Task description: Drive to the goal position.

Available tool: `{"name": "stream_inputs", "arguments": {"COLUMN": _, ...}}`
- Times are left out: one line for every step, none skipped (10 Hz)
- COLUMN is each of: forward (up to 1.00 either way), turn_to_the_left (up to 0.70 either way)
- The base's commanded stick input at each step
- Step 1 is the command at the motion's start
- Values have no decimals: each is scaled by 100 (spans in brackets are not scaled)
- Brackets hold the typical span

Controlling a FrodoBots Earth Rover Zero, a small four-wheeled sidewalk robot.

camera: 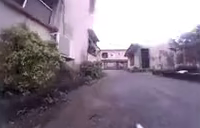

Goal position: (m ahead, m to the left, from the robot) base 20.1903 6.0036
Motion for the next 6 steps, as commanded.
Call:
{"name": "stream_inputs", "arguments": {"forward": 0, "turn_to_the_left": -70}}
{"name": "stream_inputs", "arguments": {"forward": 0, "turn_to_the_left": -70}}
{"name": "stream_inputs", "arguments": {"forward": 0, "turn_to_the_left": -70}}
{"name": "stream_inputs", "arguments": {"forward": 0, "turn_to_the_left": -70}}
{"name": "stream_inputs", "arguments": {"forward": 0, "turn_to_the_left": -70}}
{"name": "stream_inputs", "arguments": {"forward": 0, "turn_to_the_left": -70}}
